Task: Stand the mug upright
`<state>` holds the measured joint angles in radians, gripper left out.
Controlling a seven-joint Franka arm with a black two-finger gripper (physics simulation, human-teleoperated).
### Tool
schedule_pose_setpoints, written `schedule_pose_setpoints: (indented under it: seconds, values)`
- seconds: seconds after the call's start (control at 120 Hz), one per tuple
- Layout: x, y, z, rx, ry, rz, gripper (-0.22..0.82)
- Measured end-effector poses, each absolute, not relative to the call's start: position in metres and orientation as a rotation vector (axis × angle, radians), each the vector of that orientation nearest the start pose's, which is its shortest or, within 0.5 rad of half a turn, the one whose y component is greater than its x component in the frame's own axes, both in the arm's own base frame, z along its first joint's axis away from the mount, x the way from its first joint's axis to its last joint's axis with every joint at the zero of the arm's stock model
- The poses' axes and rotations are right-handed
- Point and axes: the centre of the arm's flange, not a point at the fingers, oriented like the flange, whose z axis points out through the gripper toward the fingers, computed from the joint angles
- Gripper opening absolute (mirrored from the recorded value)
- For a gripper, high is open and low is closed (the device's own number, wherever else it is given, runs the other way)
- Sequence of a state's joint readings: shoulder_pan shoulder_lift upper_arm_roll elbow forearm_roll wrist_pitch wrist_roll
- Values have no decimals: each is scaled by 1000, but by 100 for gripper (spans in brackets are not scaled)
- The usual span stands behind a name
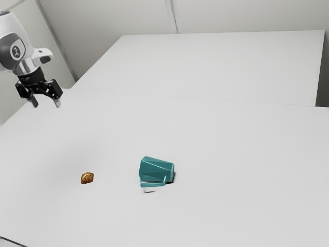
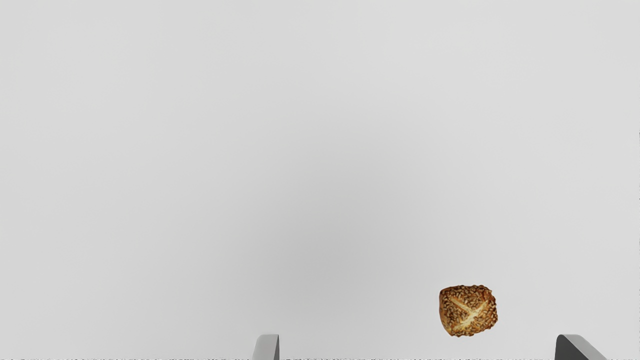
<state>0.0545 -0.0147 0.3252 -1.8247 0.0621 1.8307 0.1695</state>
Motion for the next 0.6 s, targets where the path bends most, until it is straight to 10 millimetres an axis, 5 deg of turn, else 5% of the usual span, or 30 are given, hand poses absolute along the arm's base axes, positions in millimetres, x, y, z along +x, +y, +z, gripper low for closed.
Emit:
schedule_pose_setpoints:
  seconds: [0.108,0.2,0.267,0.6]
  values:
    - [512,191,520,-3111,-269,11,60]
    - [502,116,501,-3228,-116,4,60]
    - [494,89,485,-3324,-109,16,60]
    - [455,78,415,-3582,-365,99,60]
